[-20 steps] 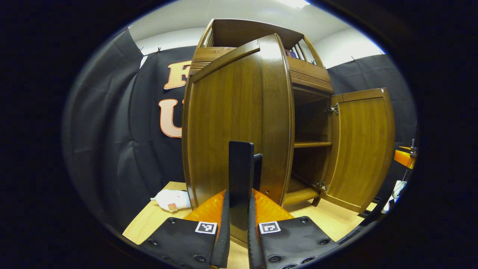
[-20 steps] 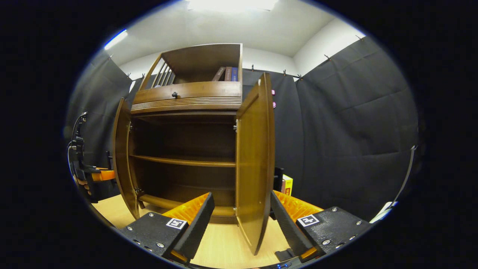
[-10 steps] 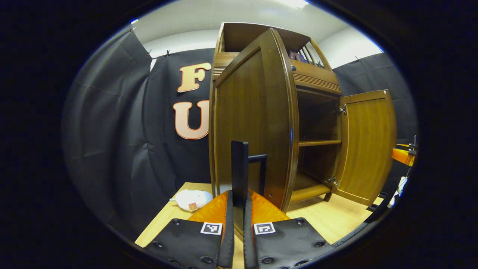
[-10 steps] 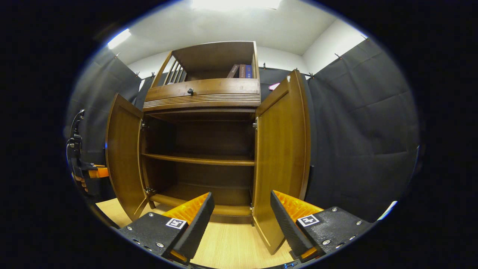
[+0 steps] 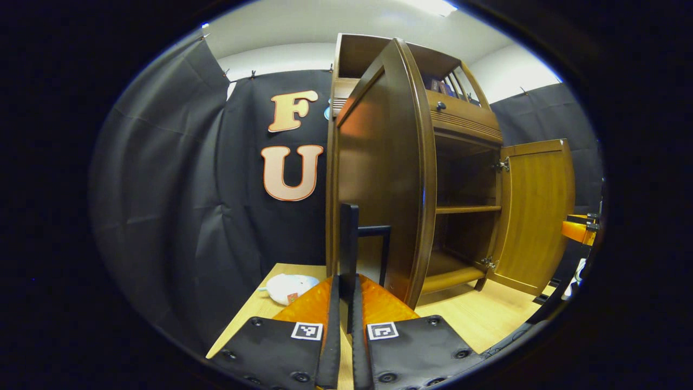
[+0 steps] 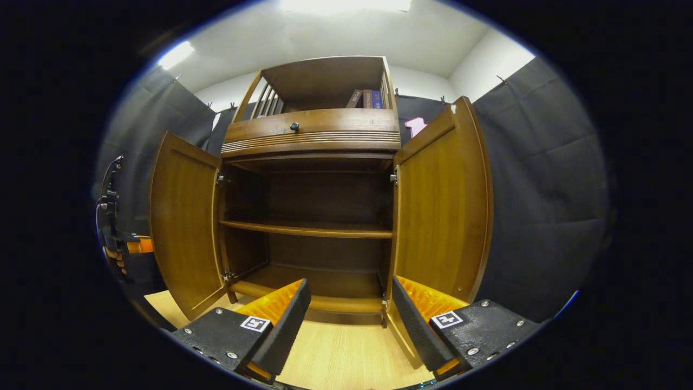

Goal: Open the right door of the double-door shoe cabinet with the right hand, and open the left door with the left hand.

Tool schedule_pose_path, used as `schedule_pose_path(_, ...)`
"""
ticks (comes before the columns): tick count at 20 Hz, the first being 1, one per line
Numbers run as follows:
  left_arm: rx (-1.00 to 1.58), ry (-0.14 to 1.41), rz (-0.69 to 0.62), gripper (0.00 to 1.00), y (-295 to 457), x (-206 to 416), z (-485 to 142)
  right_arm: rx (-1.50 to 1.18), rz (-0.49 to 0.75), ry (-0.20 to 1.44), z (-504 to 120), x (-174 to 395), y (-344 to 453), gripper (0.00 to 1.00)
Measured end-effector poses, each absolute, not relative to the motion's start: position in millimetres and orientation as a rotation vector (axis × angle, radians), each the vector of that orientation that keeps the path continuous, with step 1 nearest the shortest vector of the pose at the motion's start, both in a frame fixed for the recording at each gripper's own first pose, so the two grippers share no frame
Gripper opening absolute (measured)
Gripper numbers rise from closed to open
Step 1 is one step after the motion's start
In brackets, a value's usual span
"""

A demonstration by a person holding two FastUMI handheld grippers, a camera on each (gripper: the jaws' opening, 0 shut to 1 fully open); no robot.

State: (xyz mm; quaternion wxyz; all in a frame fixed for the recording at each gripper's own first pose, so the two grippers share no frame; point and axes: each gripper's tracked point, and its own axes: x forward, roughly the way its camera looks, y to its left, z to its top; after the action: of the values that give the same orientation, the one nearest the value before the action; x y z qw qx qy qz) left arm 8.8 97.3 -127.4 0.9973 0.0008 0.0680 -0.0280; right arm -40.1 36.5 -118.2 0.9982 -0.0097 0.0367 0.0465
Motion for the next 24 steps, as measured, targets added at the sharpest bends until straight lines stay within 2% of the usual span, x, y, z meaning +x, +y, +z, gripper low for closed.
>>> schedule_pose_path(3,0.012,0.133,-0.031,0.15,116.4,4.5,-126.7,-0.025,0.105,0.076,-118.9,-38.5,44.7,0.93)
schedule_pose_path(6,0.008,0.124,-0.017,0.09,132.2,1.0,-126.4,-0.025,0.114,0.077,-118.8,-38.3,53.1,0.92)
schedule_pose_path(7,-0.006,0.12,-0.025,0.0,134.2,0.5,-124.9,-0.026,0.117,0.078,-119.4,-37.9,56.3,0.92)
schedule_pose_path(10,-0.004,0.12,-0.023,0.0,143.4,-3.0,-126.0,-0.03,0.127,0.079,-118.3,-38.9,65.4,0.92)
schedule_pose_path(11,-0.003,0.119,-0.021,0.09,145.9,-4.3,-125.1,-0.031,0.132,0.077,-116.9,-39.5,69.0,0.92)
schedule_pose_path(12,0.0,0.119,-0.017,0.0,148.8,-6.2,-124.9,-0.033,0.134,0.075,-116.3,-40.0,71.8,0.92)
schedule_pose_path(15,-0.009,0.116,-0.007,0.0,158.7,-11.3,-122.9,-0.036,0.134,0.077,-117.7,-39.3,76.4,0.92)
schedule_pose_path(16,-0.017,0.116,-0.006,0.09,160.1,-12.7,-122.0,-0.035,0.133,0.08,-118.3,-39.2,77.5,0.92)
schedule_pose_path(17,-0.024,0.115,-0.007,0.0,161.1,-13.8,-122.1,-0.035,0.133,0.081,-118.6,-39.4,78.8,0.92)
schedule_pose_path(24,-0.015,0.104,0.033,0.0,165.8,-31.3,-112.1,-0.024,0.129,0.086,-120.3,-42.0,75.6,0.93)
